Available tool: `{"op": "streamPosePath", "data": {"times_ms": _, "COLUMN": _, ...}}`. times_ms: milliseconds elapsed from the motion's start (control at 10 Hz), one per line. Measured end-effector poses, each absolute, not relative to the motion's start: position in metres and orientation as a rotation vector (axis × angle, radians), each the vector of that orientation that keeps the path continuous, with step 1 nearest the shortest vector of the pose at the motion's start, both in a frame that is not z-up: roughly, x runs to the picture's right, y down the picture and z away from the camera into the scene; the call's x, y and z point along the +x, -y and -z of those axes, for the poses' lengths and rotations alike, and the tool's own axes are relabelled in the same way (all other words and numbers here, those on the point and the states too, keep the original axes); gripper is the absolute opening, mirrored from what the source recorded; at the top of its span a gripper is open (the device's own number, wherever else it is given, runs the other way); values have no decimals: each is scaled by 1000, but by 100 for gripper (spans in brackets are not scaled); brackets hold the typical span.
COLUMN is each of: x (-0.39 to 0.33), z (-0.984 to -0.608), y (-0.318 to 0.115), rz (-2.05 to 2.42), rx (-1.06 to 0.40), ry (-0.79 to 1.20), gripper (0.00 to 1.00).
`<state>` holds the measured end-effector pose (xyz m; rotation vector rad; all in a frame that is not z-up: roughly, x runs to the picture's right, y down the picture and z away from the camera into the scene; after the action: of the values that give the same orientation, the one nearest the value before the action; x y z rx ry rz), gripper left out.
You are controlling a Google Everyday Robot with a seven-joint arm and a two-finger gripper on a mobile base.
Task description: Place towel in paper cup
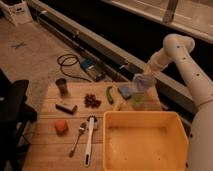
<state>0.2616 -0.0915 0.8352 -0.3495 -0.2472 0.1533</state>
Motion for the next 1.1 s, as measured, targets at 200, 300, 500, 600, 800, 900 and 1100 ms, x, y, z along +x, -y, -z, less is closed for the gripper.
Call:
{"op": "streamPosePath", "data": {"times_ms": 200, "x": 267, "z": -844, "y": 93, "rz": -163, "rx": -327, "ry": 225, "gripper": 0}}
{"op": "streamPosePath", "data": {"times_ms": 300, "x": 268, "z": -851, "y": 92, "rz": -168, "rx": -321, "ry": 219, "gripper": 0}}
{"op": "streamPosePath", "data": {"times_ms": 500, "x": 271, "z": -859, "y": 89, "rz": -179, "rx": -316, "ry": 218, "gripper": 0}}
{"op": "streamPosePath", "data": {"times_ms": 600, "x": 274, "z": -864, "y": 84, "rz": -194, "rx": -312, "ry": 232, "gripper": 0}}
{"op": "streamPosePath", "data": {"times_ms": 800, "x": 277, "z": -869, "y": 78, "rz": -214, "rx": -307, "ry": 277, "gripper": 0}}
{"op": "streamPosePath", "data": {"times_ms": 900, "x": 280, "z": -870, "y": 74, "rz": -226, "rx": -308, "ry": 297, "gripper": 0}}
{"op": "streamPosePath", "data": {"times_ms": 1100, "x": 275, "z": -875, "y": 61, "rz": -232, "rx": -340, "ry": 334, "gripper": 0}}
